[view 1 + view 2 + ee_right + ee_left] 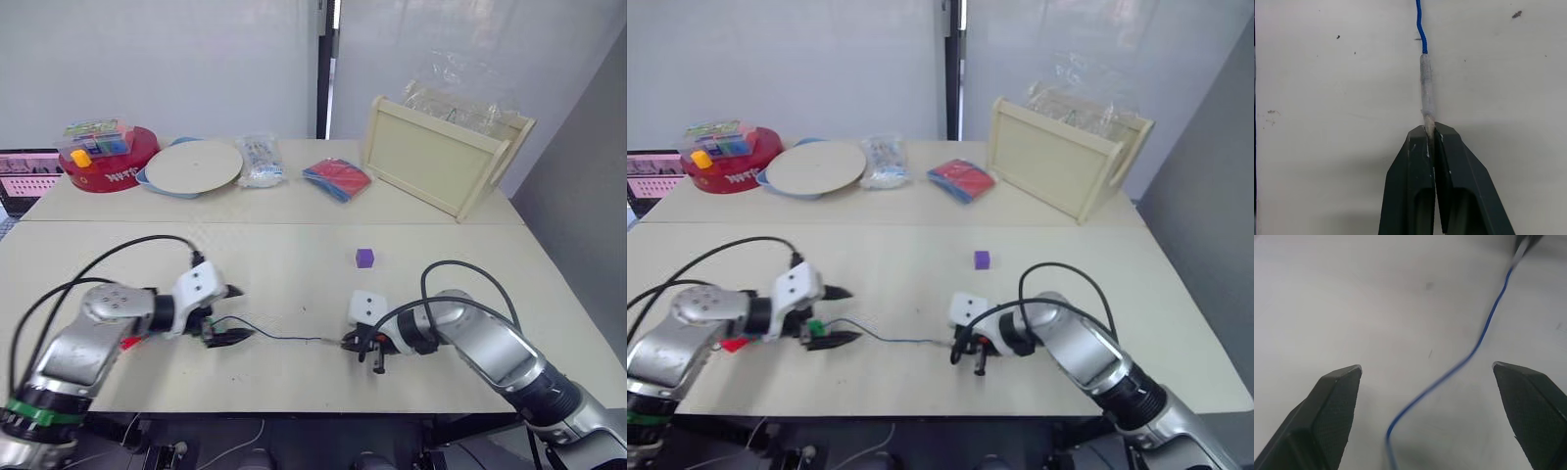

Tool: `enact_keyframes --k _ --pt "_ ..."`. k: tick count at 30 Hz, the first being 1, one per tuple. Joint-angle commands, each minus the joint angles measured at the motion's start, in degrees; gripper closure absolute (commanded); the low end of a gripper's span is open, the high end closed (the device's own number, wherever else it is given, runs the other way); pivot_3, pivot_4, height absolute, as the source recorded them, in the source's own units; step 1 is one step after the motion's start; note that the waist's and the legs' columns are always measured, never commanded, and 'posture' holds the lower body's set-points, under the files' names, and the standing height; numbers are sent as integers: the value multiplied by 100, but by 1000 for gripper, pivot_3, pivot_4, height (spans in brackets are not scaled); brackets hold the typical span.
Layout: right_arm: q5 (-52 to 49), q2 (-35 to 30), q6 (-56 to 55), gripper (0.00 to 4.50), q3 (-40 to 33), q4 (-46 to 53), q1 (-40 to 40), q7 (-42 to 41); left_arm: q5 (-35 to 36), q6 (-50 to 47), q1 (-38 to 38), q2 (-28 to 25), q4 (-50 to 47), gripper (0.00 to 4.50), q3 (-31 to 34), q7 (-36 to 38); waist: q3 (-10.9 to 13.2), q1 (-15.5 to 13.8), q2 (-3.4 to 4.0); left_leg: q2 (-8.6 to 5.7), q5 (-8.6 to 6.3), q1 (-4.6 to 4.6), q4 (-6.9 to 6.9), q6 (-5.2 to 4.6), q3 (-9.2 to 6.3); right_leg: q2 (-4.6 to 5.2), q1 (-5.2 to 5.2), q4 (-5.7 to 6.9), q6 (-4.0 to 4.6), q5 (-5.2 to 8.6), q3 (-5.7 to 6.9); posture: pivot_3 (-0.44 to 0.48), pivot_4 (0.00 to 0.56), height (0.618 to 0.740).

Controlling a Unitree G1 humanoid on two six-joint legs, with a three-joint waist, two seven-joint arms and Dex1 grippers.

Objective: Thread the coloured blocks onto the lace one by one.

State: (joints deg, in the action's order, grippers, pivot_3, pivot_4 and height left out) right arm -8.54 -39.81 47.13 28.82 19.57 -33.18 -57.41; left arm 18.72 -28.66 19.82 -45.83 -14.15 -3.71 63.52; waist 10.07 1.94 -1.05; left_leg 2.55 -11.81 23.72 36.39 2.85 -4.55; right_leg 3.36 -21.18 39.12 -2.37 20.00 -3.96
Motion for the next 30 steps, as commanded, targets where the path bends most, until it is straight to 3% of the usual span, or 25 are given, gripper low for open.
enact_keyframes --k 1,5,9,13,23,30 --pt "59 43 -87 4500 32 46 -113 -18 116 -140 115 409 -372 27 -548 -63 -1 7 -1 1 0 2 3 0 0 -1 0 0 0 0 0 0 150 740" --pt "106 110 -78 4500 69 16 -146 -12 -379 444 391 1009 334 27 -1246 -112 -1 52 -1 5 1 -2 4 0 -2 -8 -3 10 1 0 -1 0 150 740" --pt "127 115 -48 4500 94 34 -173 -20 -631 950 569 1387 1014 27 -1489 -57 -1 52 -1 2 1 2 25 0 -3 -6 0 16 1 0 -1 0 150 740" --pt "113 69 -11 4500 81 75 -190 -38 -655 1142 615 1549 1328 1142 -1550 41 -1 46 -1 1 1 2 26 0 -4 -6 -1 15 0 0 -1 0 150 740" --pt "107 10 22 4500 88 97 -190 -65 -534 1195 613 1684 1475 4461 -1339 105 -1 38 -1 -1 1 4 30 0 -4 -4 0 15 0 0 -1 0 150 740" --pt "151 -39 2 4500 149 80 -184 -119 -496 1136 604 1717 1442 4461 -1281 101 -1 38 -1 -1 1 4 30 0 -4 -4 0 15 0 0 -1 0 150 740"
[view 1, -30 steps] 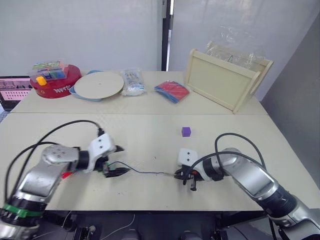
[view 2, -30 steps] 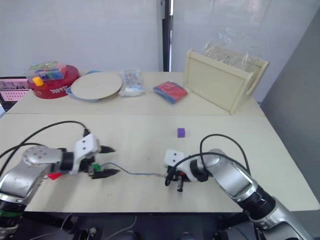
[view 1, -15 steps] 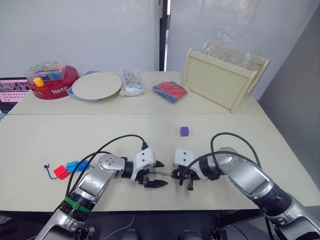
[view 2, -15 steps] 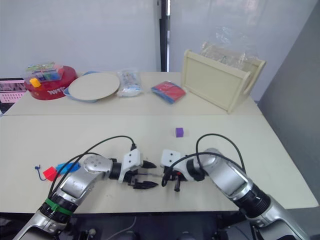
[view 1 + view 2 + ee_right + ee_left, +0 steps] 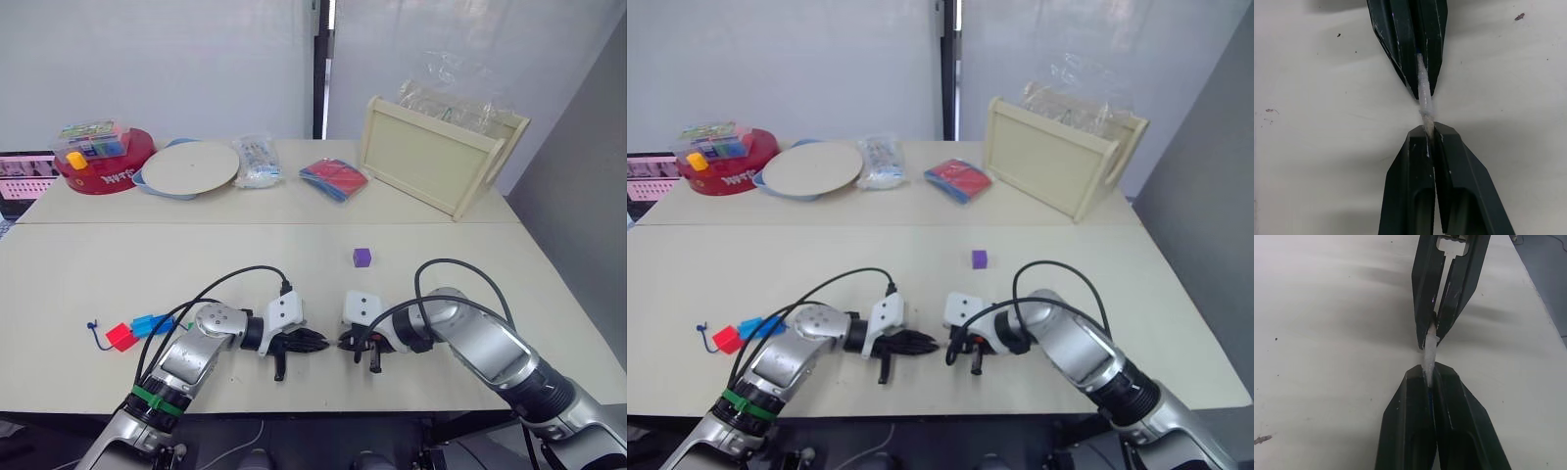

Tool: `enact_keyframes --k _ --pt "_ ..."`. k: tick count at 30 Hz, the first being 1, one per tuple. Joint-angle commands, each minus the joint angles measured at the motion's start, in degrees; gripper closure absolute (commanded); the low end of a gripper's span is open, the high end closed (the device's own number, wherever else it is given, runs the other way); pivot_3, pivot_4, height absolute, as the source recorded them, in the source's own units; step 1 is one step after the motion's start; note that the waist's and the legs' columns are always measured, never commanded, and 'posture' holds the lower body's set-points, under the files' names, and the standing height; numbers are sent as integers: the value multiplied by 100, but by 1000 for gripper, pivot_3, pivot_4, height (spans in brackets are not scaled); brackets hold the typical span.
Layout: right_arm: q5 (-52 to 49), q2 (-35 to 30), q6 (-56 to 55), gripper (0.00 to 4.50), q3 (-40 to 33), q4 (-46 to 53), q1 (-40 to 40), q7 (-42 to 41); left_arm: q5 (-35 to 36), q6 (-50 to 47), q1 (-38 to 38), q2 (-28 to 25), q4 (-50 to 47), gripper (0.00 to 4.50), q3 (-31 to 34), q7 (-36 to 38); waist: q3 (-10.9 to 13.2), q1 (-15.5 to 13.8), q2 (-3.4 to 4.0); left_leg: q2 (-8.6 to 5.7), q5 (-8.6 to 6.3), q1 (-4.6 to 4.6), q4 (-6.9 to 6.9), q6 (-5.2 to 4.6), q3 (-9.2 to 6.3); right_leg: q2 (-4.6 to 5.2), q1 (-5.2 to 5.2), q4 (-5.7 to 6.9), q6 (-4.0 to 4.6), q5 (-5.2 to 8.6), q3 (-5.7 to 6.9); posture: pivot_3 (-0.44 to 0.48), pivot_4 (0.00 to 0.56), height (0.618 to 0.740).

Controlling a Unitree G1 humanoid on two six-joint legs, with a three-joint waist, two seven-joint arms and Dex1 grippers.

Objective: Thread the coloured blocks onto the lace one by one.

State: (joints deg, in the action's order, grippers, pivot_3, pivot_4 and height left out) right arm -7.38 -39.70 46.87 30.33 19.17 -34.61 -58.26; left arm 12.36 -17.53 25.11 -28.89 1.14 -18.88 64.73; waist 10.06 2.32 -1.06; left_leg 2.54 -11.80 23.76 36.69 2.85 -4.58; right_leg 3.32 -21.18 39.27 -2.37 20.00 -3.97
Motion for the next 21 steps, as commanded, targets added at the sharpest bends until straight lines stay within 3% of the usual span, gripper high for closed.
enact_keyframes --k 1,4,8,13,17,21 --pt "42 -57 32 4500 1 124 -41 -40 157 10 64 18 -102 4461 245 -15 0 0 0 0 0 0 0 0 0 0 0 0 0 0 0 0 150 740" --pt "27 -27 75 4500 -54 136 -27 -16 199 -24 -6 -51 -142 4461 265 28 0 2 0 0 0 0 0 0 0 0 0 0 0 0 0 0 150 740" --pt "-101 36 172 3236 -356 210 47 134 227 -42 -69 -170 -123 4500 311 53 0 4 0 1 0 0 0 0 0 0 0 1 0 0 0 0 150 740" --pt "-567 325 746 1546 -1427 388 332 702 294 -117 -225 -324 -232 4500 510 30 0 -4 0 0 0 1 1 0 0 1 0 2 0 0 -1 0 150 740" --pt "-513 1038 1121 142 -2270 394 767 1876 351 -262 -318 -398 -347 4500 681 -28 -1 -5 -1 0 0 0 0 0 -1 1 0 5 0 0 0 0 150 740" --pt "-91 2210 1174 29 -2679 441 1211 3466 397 -399 -413 -485 -470 4500 799 -104 -1 18 -1 1 0 0 -1 0 -1 0 -2 8 0 0 -2 0 150 740"
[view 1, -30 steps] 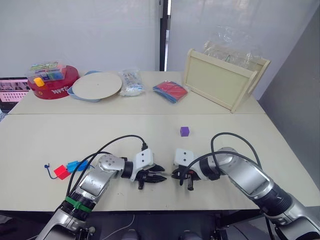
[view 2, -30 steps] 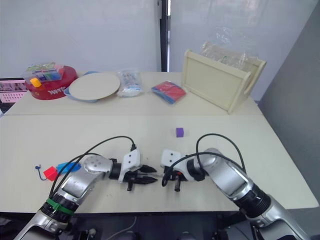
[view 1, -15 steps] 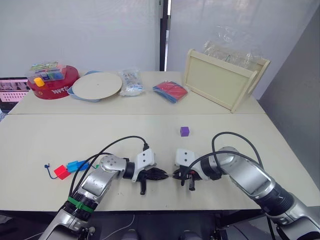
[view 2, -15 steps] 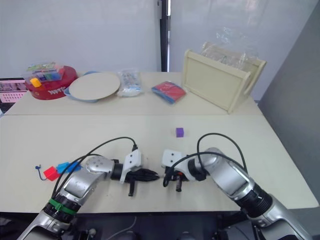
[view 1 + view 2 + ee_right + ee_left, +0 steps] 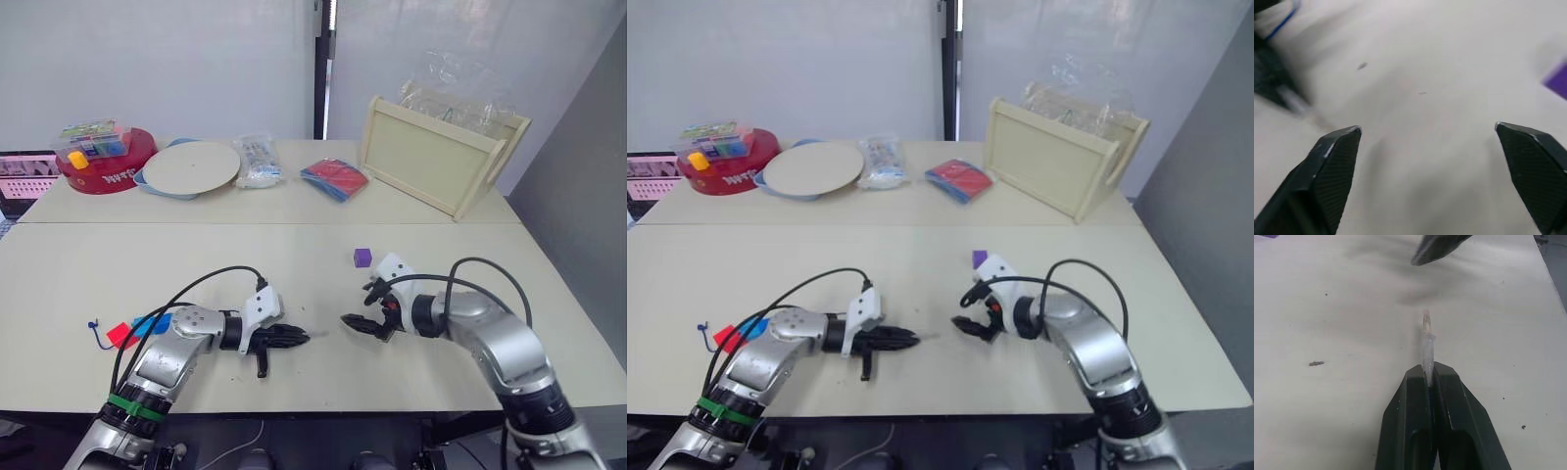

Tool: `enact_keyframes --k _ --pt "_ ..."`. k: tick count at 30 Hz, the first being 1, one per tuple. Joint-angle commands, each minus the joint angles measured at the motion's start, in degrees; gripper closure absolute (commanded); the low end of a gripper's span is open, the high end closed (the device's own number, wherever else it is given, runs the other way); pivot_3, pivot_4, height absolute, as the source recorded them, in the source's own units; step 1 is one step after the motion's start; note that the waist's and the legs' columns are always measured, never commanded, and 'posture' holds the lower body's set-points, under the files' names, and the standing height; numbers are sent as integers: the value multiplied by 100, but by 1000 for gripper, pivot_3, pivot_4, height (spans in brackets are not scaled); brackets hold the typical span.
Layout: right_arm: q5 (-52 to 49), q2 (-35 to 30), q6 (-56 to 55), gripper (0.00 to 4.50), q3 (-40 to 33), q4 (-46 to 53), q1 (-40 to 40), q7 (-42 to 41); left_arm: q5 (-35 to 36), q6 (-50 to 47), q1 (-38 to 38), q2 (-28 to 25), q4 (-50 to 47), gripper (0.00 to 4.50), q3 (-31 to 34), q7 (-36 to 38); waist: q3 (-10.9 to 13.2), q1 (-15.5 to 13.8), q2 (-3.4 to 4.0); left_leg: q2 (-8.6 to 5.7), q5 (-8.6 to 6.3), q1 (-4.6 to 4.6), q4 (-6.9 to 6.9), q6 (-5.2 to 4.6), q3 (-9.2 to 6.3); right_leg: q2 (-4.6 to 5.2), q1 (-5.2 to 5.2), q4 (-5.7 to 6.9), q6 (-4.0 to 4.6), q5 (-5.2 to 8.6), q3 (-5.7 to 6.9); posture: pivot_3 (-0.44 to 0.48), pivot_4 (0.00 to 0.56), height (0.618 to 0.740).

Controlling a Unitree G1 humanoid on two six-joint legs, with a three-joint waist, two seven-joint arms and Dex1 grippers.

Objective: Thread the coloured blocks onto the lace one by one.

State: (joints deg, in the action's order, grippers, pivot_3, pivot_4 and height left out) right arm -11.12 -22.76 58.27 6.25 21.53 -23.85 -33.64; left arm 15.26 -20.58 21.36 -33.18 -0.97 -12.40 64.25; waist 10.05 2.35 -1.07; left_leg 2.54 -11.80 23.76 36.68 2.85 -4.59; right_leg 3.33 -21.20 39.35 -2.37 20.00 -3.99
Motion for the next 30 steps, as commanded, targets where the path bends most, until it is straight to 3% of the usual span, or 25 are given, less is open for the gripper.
enact_keyframes --k 1,5,8,18,21,24,30 --pt "453 772 -45 29 -298 170 216 1401 116 -122 -55 -76 -292 4500 170 -74 -1 21 2 1 0 0 -1 0 0 0 -2 3 0 0 -1 0 150 740" --pt "998 1976 -1102 29 -515 -345 390 3019 146 -204 -108 -146 -404 4500 230 -136 -1 20 2 0 1 0 -2 3 2 0 -7 11 0 0 -4 0 150 740" --pt "1208 2580 -2259 29 -481 -1344 233 3654 141 -243 -111 -174 -448 4500 263 -182 -1 29 3 1 3 -3 -4 6 2 -1 -9 14 0 0 -4 0 150 740" --pt "955 3004 -4608 29 -1091 -4871 -1496 4337 132 -301 -184 -242 -567 4500 328 -245 0 85 3 1 9 -14 -10 16 4 0 -10 31 1 0 -6 0 150 740" --pt "767 3038 -5044 29 -1198 -5438 -1747 4279 129 -303 -218 -254 -599 4500 338 -269 0 106 3 1 10 -18 -11 17 4 0 -9 37 1 0 -6 0 150 740" --pt "707 3071 -5223 822 -1098 -5442 -1665 4095 130 -326 -225 -254 -608 4500 348 -299 -1 147 3 1 10 -26 -18 17 4 1 -8 45 1 -1 -7 0 150 740" --pt "588 3125 -5106 2941 -846 -4708 -1185 3751 113 -314 -180 -249 -531 4500 328 -315 -1 167 4 3 11 -39 -41 19 4 0 -9 48 1 0 -7 0 150 740"
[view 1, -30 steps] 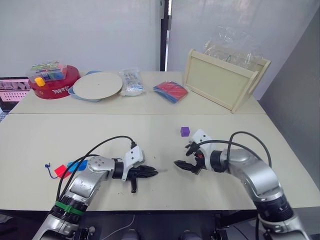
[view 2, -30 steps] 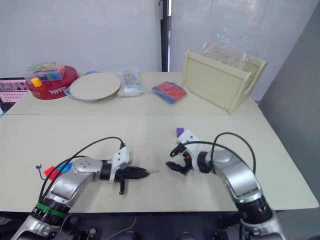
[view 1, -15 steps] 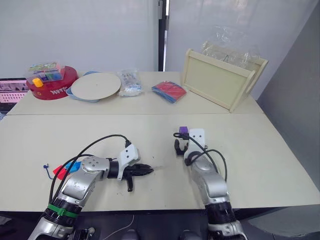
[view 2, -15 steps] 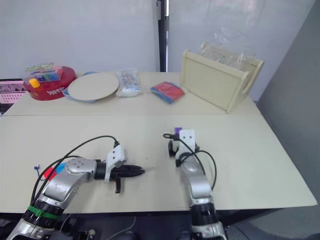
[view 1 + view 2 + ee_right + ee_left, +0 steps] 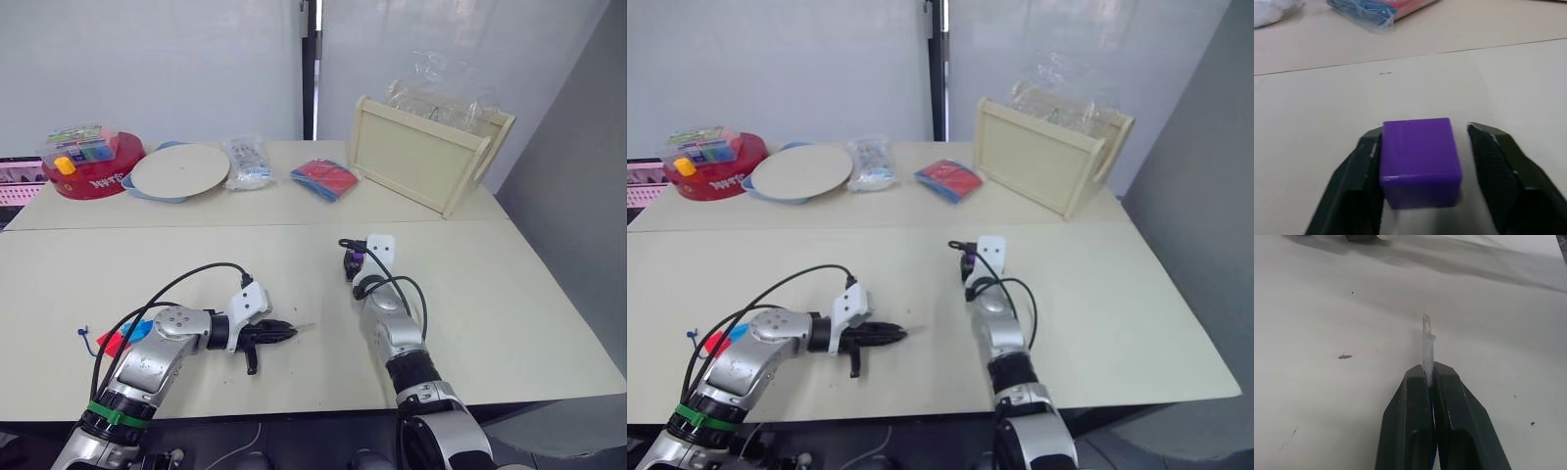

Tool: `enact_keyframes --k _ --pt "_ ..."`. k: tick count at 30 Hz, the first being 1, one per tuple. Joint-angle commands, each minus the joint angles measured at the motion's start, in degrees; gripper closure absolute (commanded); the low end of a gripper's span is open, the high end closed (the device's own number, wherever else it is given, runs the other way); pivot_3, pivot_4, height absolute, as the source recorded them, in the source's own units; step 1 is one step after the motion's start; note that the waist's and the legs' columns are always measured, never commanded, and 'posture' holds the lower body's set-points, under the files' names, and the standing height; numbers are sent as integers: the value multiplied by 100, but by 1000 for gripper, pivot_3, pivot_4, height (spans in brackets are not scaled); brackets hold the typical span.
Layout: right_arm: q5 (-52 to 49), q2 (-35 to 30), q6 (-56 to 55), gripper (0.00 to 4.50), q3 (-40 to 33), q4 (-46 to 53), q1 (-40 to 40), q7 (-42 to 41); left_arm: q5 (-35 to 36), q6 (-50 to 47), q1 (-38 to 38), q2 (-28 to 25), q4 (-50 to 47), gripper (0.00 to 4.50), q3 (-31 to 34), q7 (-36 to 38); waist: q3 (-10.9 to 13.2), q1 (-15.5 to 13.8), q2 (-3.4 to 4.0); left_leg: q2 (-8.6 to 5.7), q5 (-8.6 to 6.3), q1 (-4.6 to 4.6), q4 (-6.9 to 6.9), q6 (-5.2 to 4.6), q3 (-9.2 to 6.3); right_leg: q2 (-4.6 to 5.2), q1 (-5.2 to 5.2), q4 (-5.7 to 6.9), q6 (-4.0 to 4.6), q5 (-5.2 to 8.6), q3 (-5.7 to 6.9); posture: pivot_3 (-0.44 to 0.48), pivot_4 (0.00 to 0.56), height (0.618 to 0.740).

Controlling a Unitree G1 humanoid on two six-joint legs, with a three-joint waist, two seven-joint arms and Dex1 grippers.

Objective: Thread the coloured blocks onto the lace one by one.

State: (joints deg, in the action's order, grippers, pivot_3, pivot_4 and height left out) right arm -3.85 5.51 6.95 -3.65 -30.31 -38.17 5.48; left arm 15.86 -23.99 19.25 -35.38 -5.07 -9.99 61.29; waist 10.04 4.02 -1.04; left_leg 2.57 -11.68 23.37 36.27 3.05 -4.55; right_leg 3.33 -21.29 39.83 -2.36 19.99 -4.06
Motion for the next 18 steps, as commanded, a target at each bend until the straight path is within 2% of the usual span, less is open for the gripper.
enact_keyframes --k 1,5,9,12,15,18 --pt "-164 285 53 3260 255 763 413 -290 41 38 55 -12 -90 4500 69 -18 0 0 0 1 0 -1 -3 0 0 0 0 0 0 0 0 0 150 740" --pt "-258 197 473 3303 636 2028 1254 -605 10 64 116 47 -20 4500 4 -22 0 -7 0 1 0 1 -9 0 0 0 -2 -2 0 0 1 0 150 740" --pt "-68 -340 802 3303 1494 3815 2735 -1219 -11 92 173 103 57 4500 -31 -9 0 -44 1 -1 -1 7 -9 0 -2 0 -1 -10 -1 1 1 0 150 740" --pt "-42 -782 807 3303 1915 4732 3667 -1594 -17 113 205 136 101 4500 -53 0 0 -75 0 -1 -1 12 -8 0 -1 1 0 -25 -1 1 0 0 150 740" --pt "-250 -939 763 3303 1906 5075 4309 -1739 -17 139 209 121 121 4500 -84 65 -1 -104 -1 0 -1 11 -8 0 0 0 4 -43 -1 1 1 0 150 740" --pt "-353 -1077 1016 3303 1977 5064 4500 -1971 -23 162 207 89 133 4500 -108 123 -1 -104 -2 3 0 0 -8 0 1 -2 13 -43 -1 1 0 0 150 740"
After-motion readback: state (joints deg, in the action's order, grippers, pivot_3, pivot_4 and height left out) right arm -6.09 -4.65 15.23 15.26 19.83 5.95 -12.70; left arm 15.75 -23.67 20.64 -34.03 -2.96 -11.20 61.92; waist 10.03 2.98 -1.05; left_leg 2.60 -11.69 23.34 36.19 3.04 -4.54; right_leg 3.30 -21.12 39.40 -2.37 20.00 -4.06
